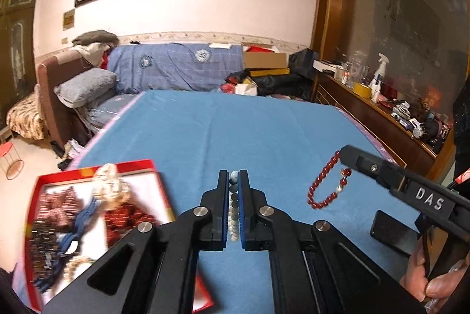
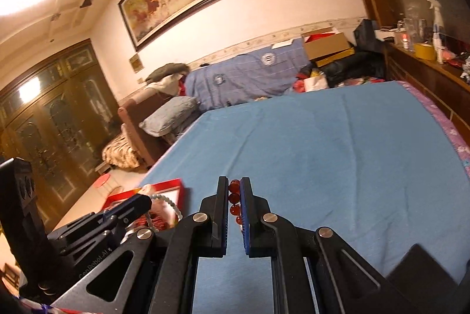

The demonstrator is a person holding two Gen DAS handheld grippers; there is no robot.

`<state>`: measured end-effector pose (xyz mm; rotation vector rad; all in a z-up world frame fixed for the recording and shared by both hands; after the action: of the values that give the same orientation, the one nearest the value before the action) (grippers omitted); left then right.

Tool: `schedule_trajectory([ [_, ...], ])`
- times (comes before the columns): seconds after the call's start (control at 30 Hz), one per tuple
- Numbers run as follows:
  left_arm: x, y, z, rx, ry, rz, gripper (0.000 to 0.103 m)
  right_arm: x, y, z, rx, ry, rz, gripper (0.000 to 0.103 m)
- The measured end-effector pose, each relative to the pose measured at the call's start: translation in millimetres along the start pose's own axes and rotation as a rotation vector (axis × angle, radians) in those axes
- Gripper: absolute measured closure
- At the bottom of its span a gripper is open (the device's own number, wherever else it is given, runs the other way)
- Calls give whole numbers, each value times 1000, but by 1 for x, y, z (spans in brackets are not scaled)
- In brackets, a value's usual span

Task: Organize jewelry
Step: 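Carry both bead bracelets over the white box, then lower both bracelets into the box and open both tools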

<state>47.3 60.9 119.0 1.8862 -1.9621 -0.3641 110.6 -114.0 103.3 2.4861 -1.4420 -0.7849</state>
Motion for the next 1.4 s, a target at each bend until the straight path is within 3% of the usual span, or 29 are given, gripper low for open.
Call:
schedule_trajectory([
  [0.33,-76,60,12,56,56,-115,98,-102,-23,29,-88,86,-159,96],
  [0.7,-165,75,54,-7,173,-237,98,-178,-59,76,-200,162,-264,95],
  [1.17,-192,38,93,-119,212,-284,98,-163,-113,123,-313,205,-149,94],
  [1.27,-191,35,95,-122,207,-289,98,-160,-119,131,-354,219,-147,94],
  [1.4,-189,36,96,-117,197,-298,98,-158,-108,129,-330,218,-170,88],
])
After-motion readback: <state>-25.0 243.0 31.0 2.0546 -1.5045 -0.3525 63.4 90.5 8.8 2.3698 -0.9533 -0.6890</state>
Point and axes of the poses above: each gripper's, at about its wrist camera, not at the fingertips, and y roughly against the way its jaws point, x to its right, z to its underside, the point moved 5 cm from there along -y, roughly the way its jaws point, and after that the axes turned 3 degrees about x, right-handed, at the moved point
